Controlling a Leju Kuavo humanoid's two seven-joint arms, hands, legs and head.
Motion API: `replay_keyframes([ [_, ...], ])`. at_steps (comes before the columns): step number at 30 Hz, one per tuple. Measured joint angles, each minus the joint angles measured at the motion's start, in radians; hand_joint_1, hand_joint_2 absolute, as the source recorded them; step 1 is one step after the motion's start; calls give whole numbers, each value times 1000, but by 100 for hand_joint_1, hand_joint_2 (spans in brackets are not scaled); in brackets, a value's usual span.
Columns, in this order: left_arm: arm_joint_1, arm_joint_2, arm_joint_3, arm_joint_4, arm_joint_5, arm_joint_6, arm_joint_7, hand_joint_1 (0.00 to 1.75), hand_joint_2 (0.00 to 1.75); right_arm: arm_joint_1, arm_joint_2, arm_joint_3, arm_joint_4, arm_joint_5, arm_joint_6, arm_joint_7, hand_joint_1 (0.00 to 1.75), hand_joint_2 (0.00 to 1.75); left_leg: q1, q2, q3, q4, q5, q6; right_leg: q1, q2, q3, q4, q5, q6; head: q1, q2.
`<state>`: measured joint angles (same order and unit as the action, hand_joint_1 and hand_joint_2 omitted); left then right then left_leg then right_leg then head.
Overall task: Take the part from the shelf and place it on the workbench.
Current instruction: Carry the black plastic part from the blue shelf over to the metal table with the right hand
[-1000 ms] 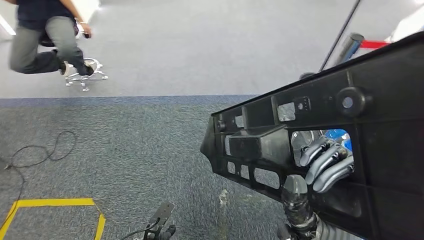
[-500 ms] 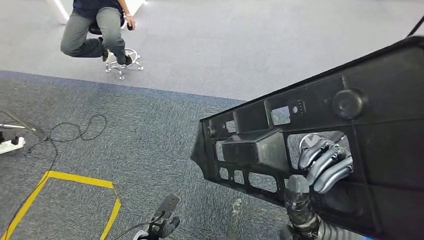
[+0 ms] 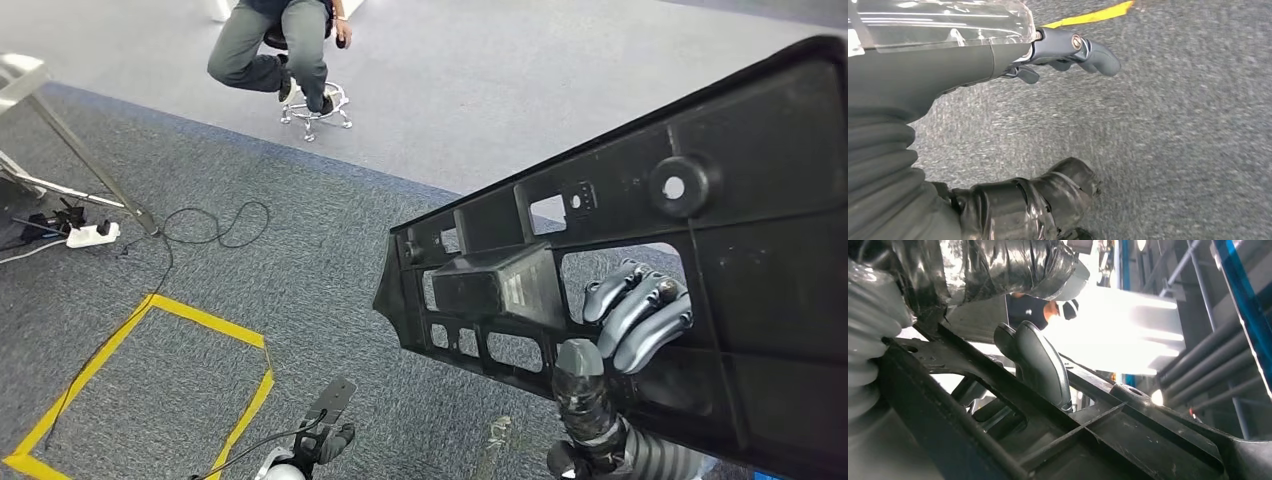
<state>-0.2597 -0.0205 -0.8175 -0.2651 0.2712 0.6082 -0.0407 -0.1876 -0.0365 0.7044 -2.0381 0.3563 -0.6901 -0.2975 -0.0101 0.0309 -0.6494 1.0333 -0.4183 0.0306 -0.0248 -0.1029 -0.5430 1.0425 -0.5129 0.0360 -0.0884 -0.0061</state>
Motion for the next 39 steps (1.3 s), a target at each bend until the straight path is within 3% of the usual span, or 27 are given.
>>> replay_keyframes([
  [2,-3,1,0,0,-3,-4,3,0,175,-1,1,0,2,0,0,0,175,175,5,-21,15,-15,4,14,-2,44,-19,52,-32,5,5,0],
  [4,-9,1,0,0,-7,-7,8,0,175,0,0,0,4,1,-1,-1,175,175,5,-43,19,-18,3,25,1,88,-89,177,-83,3,10,0],
  [5,-10,0,0,0,-9,-6,10,0,175,1,0,0,5,2,-2,-1,175,175,4,-56,19,-17,1,28,3,96,-127,235,-98,2,11,0],
  [6,-9,0,0,0,-8,-2,12,0,175,3,1,0,7,3,-2,-3,175,175,2,-70,20,-15,-1,29,5,99,-153,267,-95,2,11,0],
  [7,-8,0,0,0,-5,4,13,0,175,4,2,1,10,2,-3,-6,175,175,1,-85,22,-12,-4,29,6,102,-161,260,-71,1,11,0],
  [8,-7,0,0,0,-1,12,13,0,175,4,6,1,14,1,-3,-13,175,175,2,-101,24,-7,-7,28,5,106,-150,215,-31,0,11,0],
  [10,-6,0,0,0,9,28,9,0,175,1,17,1,25,-5,-3,-28,175,175,2,-129,22,5,-16,21,1,148,-104,87,37,-5,11,0],
  [12,-6,0,0,0,16,36,4,0,175,-2,27,2,38,-11,-3,-38,175,175,5,-152,12,14,-20,10,-2,188,-77,22,51,-8,10,0],
  [13,-4,0,0,0,17,34,3,0,175,-3,30,2,43,-11,-3,-39,175,175,8,-164,7,14,-19,2,0,192,-74,17,47,-11,10,0],
  [14,0,0,0,0,16,30,5,0,175,-3,34,2,48,-7,-3,-38,175,175,11,-176,5,9,-17,-5,1,181,-70,12,49,-16,10,0],
  [15,4,2,0,0,13,24,8,0,175,-4,37,2,52,1,-3,-35,175,175,13,-174,4,8,-15,-12,1,168,-64,4,51,-22,10,0],
  [17,9,4,0,0,4,12,18,0,175,-2,44,2,58,21,-3,-34,175,175,10,-125,-14,43,-34,-23,-3,140,-47,-12,54,-33,3,0],
  [19,7,4,0,0,-4,4,27,0,175,2,48,2,63,32,-3,-36,175,175,12,-61,-72,152,-81,-31,1,110,-35,-18,49,-40,-3,0],
  [21,7,4,0,0,-9,0,32,0,175,8,49,2,67,37,-4,-37,175,175,18,-43,-133,254,-109,-38,4,80,-28,-17,41,-43,-3,0],
  [22,8,4,0,0,-11,-1,33,0,175,11,50,2,69,37,-4,-37,175,175,20,-39,-141,262,-99,-39,4,67,-25,-16,37,-43,-3,0],
  [23,9,5,0,0,-11,-1,33,0,175,12,50,2,71,37,-4,-37,175,175,21,-35,-127,229,-72,-40,4,56,-21,-14,32,-42,-3,0],
  [25,8,5,0,0,-11,0,33,0,175,13,53,2,72,38,-5,-37,175,175,17,-4,-58,94,-9,-34,6,36,-9,-14,22,-37,-3,0],
  [27,5,6,0,0,-11,0,31,0,175,14,55,2,73,39,-6,-37,175,175,8,25,-9,4,15,-22,10,20,1,-18,14,-28,-2,0],
  [28,3,6,0,0,-11,0,29,0,175,14,56,2,73,39,-6,-37,175,175,2,27,-6,-5,9,-15,12,13,4,-21,12,-22,-2,0],
  [30,3,6,0,0,-10,-1,27,0,175,14,56,2,75,39,-6,-37,175,175,3,7,-2,-12,10,-4,12,3,9,-24,6,-10,-2,0],
  [32,3,7,0,0,-9,-2,25,0,175,13,56,2,77,39,-6,-37,175,175,8,-14,9,-23,11,10,8,36,0,11,-19,-2,2,0],
  [34,-1,6,0,0,-9,-5,25,0,175,12,56,2,80,38,-7,-36,175,175,9,-35,17,-27,10,21,7,87,-57,127,-73,-1,9,0],
  [36,-4,5,0,0,-9,-9,26,0,175,13,55,2,84,37,-8,-36,175,175,7,-59,18,-25,8,26,7,102,-139,259,-115,-2,12,0],
  [37,-3,5,0,0,-9,-10,27,0,175,14,54,2,86,37,-8,-35,175,175,6,-73,18,-22,6,27,7,103,-165,287,-111,-3,12,0],
  [38,-3,5,0,0,-9,-10,27,0,175,14,54,2,88,37,-8,-35,175,175,6,-87,18,-18,4,26,7,104,-172,277,-87,-3,12,0],
  [39,-2,5,0,0,-9,-10,28,0,175,14,54,2,89,37,-8,-35,175,175,6,-102,18,-11,0,24,5,108,-158,229,-46,-3,13,0],
])
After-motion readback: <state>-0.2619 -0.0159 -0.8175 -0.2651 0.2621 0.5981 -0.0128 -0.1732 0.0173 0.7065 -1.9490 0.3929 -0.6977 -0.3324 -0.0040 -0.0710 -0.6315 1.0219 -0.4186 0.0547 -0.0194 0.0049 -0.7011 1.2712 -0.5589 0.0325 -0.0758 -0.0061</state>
